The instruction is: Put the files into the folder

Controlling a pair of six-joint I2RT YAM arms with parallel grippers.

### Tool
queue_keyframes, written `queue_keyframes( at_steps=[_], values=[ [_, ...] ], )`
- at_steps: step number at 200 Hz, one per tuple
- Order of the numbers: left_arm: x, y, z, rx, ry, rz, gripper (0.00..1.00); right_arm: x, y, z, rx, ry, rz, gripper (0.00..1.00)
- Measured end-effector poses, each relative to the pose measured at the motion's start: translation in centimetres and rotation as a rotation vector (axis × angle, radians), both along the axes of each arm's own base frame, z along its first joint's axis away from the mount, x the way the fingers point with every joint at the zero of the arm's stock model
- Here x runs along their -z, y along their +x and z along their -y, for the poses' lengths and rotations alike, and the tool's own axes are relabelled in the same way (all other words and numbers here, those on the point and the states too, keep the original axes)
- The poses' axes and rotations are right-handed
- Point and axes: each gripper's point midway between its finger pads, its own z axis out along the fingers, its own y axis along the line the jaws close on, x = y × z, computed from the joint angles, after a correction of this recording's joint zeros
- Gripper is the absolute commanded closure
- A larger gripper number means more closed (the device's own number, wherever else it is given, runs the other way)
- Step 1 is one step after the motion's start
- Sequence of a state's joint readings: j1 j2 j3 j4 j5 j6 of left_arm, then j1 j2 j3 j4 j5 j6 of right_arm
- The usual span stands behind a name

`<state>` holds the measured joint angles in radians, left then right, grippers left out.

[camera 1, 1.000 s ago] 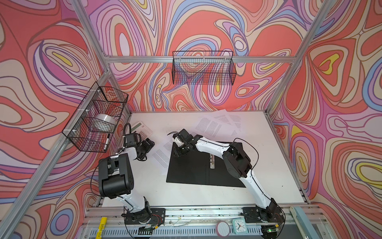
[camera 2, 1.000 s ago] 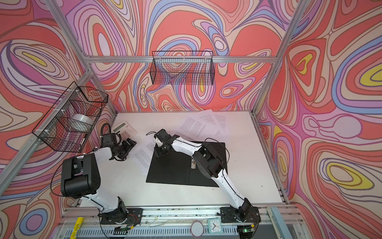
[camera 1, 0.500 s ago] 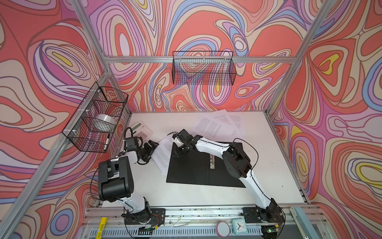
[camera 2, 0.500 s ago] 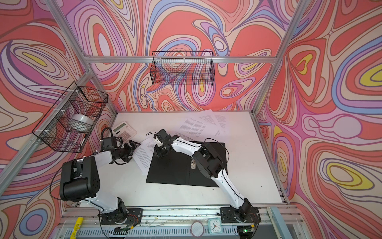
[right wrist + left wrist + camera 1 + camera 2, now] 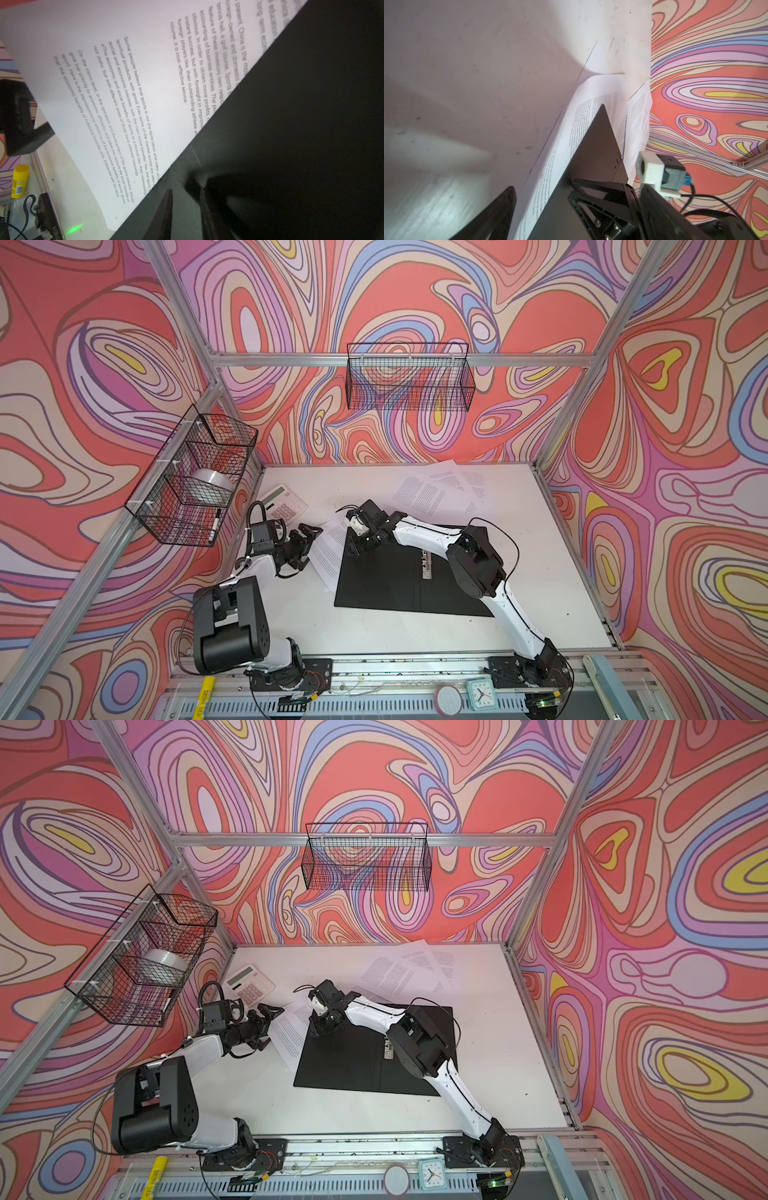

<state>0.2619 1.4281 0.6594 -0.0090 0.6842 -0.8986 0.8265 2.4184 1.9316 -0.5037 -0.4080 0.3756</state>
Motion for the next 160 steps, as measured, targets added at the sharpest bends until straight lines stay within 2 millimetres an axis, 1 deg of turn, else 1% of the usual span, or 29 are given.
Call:
queue_keyframes(
  at_steps=[19,44,90,107,120,134,144,147,158,160],
  values=[
    [-0.7,0.5,-0.6,-0.014,0.029,0.005,0.18,0.0,0.0,0.0,0.0,0.002,-0.003,0.75],
    [-0.2,0.6,-1.3,-0.037,0.062,-0.032,0.28,0.1,-0.2,0.0,-0.002,0.005,-0.009,0.76],
    [1.9,0.1,-2.2,-0.064,0.105,-0.118,0.62,0.1,-0.3,-0.3,-0.007,0.022,-0.014,0.77],
    [2.2,0.0,-2.4,-0.074,0.116,-0.133,0.71,0.1,-0.3,-0.3,-0.008,0.028,-0.013,0.76],
    [2.4,0.1,-2.6,-0.079,0.121,-0.141,0.84,0.1,-0.4,-0.3,-0.01,0.034,-0.013,0.76],
    [2.6,0.2,-2.8,-0.085,0.128,-0.155,0.94,0.0,-0.6,-0.2,-0.013,0.036,-0.015,0.73],
    [2.7,0.2,-3.0,-0.09,0.135,-0.162,0.98,-0.1,-0.8,0.0,-0.013,0.034,-0.017,0.69],
    [2.7,0.2,-3.0,-0.092,0.137,-0.165,1.0,-0.2,-0.9,0.0,-0.013,0.034,-0.019,0.66],
    [2.6,0.1,-3.1,-0.094,0.145,-0.174,1.0,-0.4,-1.1,0.3,-0.011,0.031,-0.021,0.56],
    [2.6,0.2,-3.2,-0.096,0.146,-0.175,1.0,-0.5,-1.2,0.4,-0.015,0.029,-0.018,0.52]
  ],
)
